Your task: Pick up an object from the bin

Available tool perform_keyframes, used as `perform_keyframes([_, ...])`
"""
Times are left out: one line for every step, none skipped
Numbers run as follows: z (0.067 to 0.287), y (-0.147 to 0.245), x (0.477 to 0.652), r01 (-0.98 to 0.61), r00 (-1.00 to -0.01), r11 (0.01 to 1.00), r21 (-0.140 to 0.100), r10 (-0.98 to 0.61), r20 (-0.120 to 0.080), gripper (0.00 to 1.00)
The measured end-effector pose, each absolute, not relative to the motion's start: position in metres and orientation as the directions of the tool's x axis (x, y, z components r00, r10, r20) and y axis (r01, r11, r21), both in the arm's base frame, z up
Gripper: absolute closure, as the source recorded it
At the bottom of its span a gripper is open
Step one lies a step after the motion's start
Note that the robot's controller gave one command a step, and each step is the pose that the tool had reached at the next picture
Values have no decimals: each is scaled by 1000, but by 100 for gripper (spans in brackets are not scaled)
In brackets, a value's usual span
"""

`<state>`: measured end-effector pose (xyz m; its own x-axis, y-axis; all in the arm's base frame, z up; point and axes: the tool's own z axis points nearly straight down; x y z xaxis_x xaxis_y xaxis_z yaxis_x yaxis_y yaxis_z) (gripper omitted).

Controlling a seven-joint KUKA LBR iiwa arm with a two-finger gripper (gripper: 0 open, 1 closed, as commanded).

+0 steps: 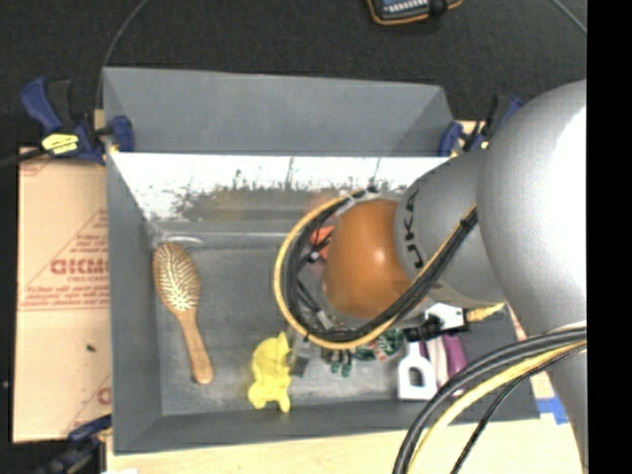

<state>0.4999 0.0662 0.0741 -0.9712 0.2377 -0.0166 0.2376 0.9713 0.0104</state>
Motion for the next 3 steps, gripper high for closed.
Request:
perform_keyframes([76,66,500,238,-971,971,10,238,-17,100])
perform_keyframes([101,65,497,238,-971,971,7,238,-6,100])
perform_keyframes([135,65,498,235,-972,972,8,235,-10,100])
